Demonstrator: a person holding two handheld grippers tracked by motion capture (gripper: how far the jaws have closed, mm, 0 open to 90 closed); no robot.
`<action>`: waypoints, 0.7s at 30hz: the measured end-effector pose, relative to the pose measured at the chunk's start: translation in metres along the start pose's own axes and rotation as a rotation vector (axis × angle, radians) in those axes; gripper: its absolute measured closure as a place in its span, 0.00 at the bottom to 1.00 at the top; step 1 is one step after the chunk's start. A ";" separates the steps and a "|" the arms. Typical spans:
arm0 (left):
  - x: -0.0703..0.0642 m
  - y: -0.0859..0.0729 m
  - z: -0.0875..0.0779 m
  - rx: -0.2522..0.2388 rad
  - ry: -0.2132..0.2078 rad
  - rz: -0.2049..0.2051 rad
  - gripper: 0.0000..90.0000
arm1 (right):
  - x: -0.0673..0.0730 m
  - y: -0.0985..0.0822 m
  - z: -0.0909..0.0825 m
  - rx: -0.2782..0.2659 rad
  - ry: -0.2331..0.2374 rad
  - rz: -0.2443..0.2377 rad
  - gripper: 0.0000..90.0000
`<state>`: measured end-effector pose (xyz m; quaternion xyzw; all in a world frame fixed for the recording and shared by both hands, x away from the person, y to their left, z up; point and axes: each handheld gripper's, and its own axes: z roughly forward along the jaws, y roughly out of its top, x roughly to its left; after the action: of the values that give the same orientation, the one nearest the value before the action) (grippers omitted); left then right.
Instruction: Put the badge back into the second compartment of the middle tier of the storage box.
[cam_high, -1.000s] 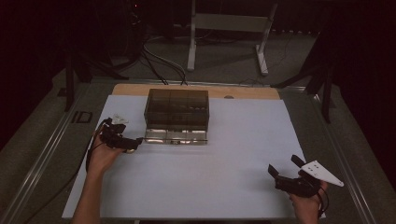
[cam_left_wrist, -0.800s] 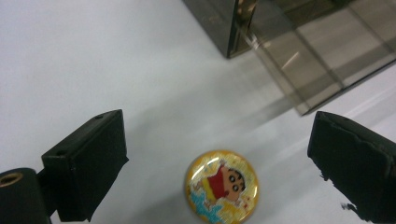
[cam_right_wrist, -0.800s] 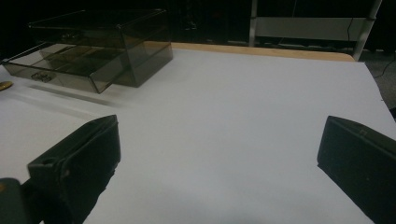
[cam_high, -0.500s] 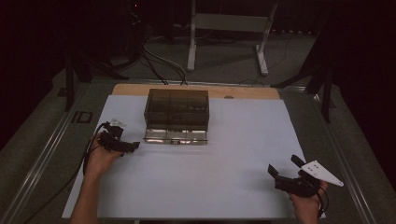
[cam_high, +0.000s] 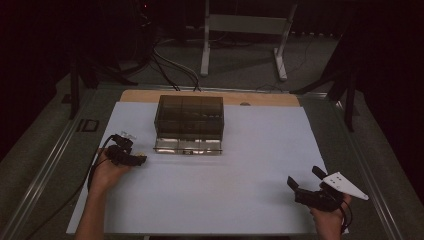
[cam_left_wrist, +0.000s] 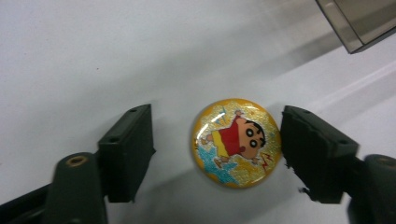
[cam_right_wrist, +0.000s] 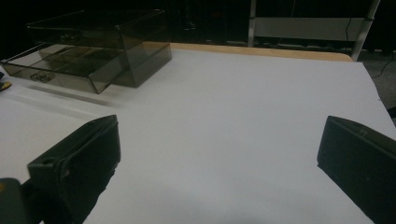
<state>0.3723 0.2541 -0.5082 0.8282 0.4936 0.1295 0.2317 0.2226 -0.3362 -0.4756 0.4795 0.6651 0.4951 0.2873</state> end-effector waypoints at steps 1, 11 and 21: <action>-0.001 0.000 0.000 0.003 -0.002 0.008 0.36 | 0.000 0.000 0.000 0.000 0.000 0.000 0.00; -0.006 0.005 -0.002 0.037 -0.024 0.063 0.54 | 0.001 0.000 0.000 0.000 0.001 0.000 0.00; -0.004 0.005 0.000 0.039 -0.053 0.066 0.53 | 0.003 0.000 0.003 0.005 0.011 -0.009 0.00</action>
<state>0.3736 0.2486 -0.5056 0.8515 0.4622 0.1055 0.2239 0.2237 -0.3321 -0.4761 0.4745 0.6702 0.4948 0.2845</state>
